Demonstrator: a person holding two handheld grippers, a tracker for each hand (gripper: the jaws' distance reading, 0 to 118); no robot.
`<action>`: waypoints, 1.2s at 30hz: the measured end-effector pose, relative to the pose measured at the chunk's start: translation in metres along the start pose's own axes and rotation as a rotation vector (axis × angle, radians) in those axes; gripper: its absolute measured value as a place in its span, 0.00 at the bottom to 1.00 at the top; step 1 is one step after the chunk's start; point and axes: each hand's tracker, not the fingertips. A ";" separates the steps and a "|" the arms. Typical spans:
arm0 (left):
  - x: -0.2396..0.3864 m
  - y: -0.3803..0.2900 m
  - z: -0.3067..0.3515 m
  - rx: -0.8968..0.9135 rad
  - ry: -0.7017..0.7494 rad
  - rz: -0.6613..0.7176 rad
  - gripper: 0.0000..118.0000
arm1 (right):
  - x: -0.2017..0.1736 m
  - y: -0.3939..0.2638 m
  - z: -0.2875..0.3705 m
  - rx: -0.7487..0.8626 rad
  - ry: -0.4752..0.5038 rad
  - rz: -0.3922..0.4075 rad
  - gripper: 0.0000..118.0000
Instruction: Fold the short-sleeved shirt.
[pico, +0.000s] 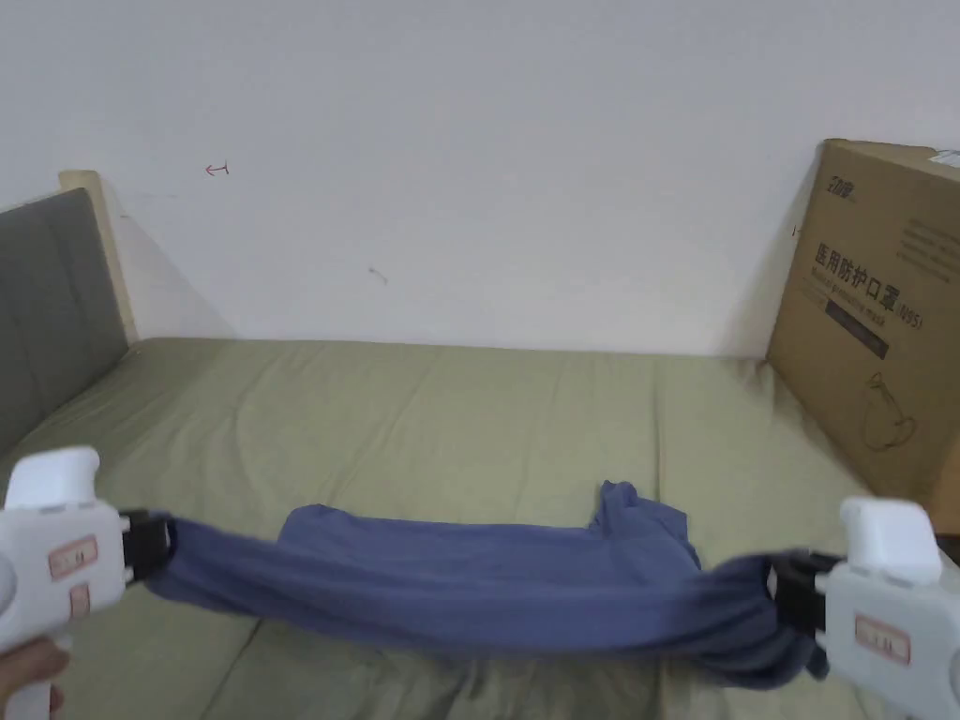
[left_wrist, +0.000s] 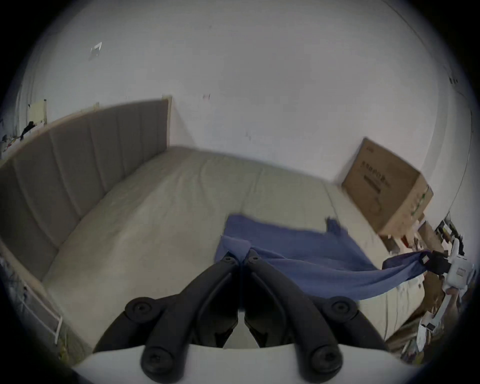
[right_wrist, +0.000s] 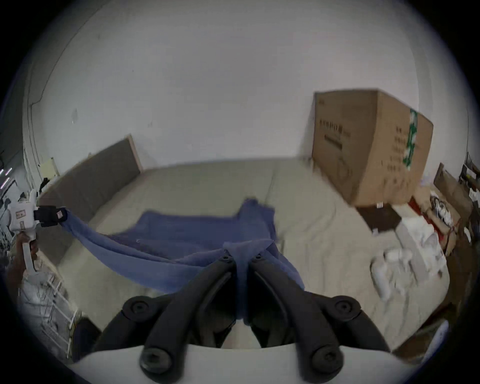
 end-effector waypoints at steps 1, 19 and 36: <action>-0.005 -0.018 0.002 -0.046 0.004 -0.001 0.01 | -0.001 -0.019 0.003 -0.033 -0.002 0.003 0.03; -0.056 -0.180 -0.020 -0.466 0.084 -0.104 0.01 | 0.003 -0.192 -0.001 -0.321 -0.038 -0.053 0.03; -0.034 -0.124 0.059 -0.022 0.024 -0.012 0.92 | -0.003 -0.131 0.061 0.107 -0.154 -0.104 0.93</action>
